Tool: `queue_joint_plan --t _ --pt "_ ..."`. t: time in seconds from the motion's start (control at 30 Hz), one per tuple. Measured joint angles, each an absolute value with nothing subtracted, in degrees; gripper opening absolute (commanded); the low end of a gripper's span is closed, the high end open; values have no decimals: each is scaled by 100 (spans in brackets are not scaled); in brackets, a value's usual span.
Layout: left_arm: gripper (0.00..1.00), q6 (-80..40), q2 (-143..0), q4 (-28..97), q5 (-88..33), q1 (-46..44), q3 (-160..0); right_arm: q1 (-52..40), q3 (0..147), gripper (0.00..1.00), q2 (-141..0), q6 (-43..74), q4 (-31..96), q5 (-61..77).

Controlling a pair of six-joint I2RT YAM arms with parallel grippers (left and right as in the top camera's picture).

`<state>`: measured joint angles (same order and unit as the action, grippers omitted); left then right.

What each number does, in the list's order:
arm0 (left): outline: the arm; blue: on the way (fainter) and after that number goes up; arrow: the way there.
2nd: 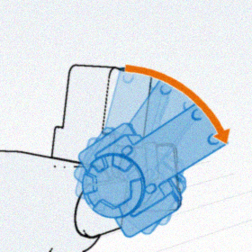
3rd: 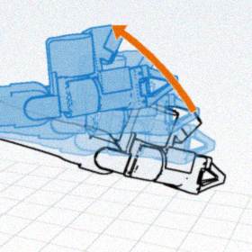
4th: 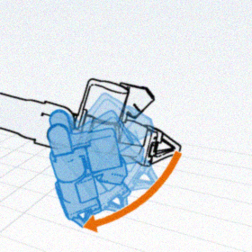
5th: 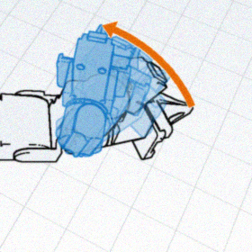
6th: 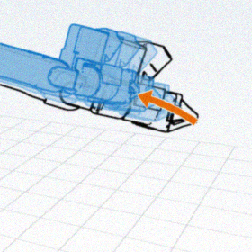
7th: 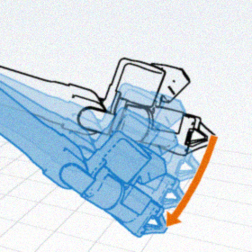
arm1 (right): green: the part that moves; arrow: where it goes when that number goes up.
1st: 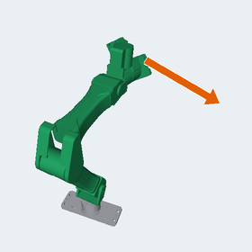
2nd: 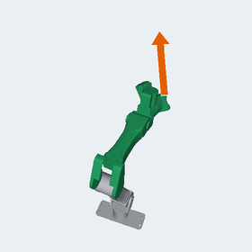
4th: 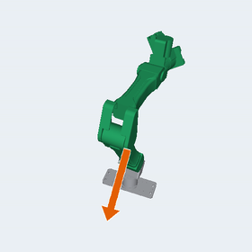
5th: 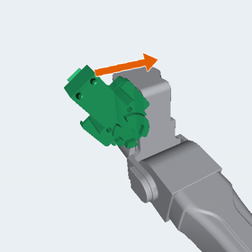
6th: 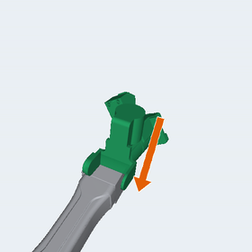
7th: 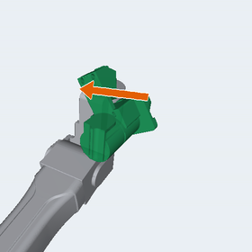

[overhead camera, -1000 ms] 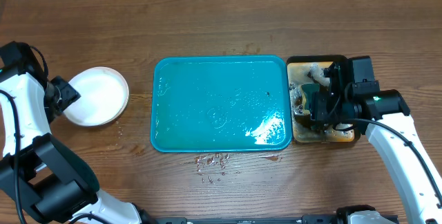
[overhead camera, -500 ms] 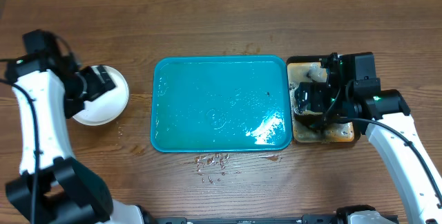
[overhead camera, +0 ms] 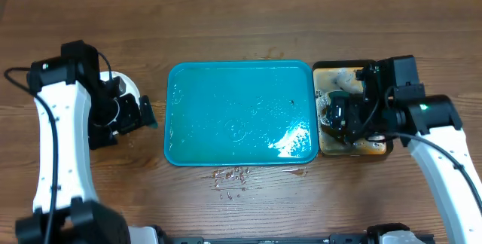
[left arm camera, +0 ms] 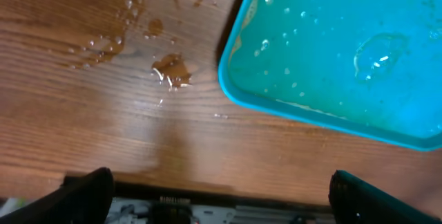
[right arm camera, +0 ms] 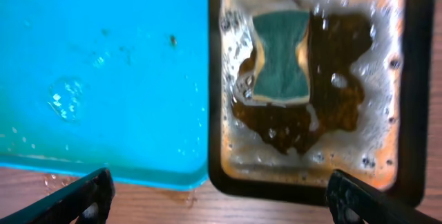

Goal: Clean dirty plates on tray and stack at the side

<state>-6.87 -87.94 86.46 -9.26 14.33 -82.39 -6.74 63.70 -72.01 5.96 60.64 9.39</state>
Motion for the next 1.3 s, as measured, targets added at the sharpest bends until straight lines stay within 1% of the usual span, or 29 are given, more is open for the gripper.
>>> queue_joint_plan --t 0.1,0.3,0.47,0.6,0.73,1.3 --pt "100 -683 -7972 8202 -932 1433 -7710 -672 6134 100 -6657 598 5804 908" --pt "100 -683 -5577 6945 -961 1431 -6394 -672 5376 100 -5019 600 5236 786" --pt "100 -683 -3745 6259 -967 1431 -5704 -674 5052 100 -3951 596 5266 548" --pt "100 -683 -2954 6163 -950 1431 -5612 -672 5050 100 -3728 598 5465 467" --pt "100 -683 -2681 6215 -930 1431 -5575 -674 5024 100 -3754 598 5553 421" --pt "100 -683 -2672 6731 -921 1431 -5542 -674 5024 100 -3826 598 5559 405"
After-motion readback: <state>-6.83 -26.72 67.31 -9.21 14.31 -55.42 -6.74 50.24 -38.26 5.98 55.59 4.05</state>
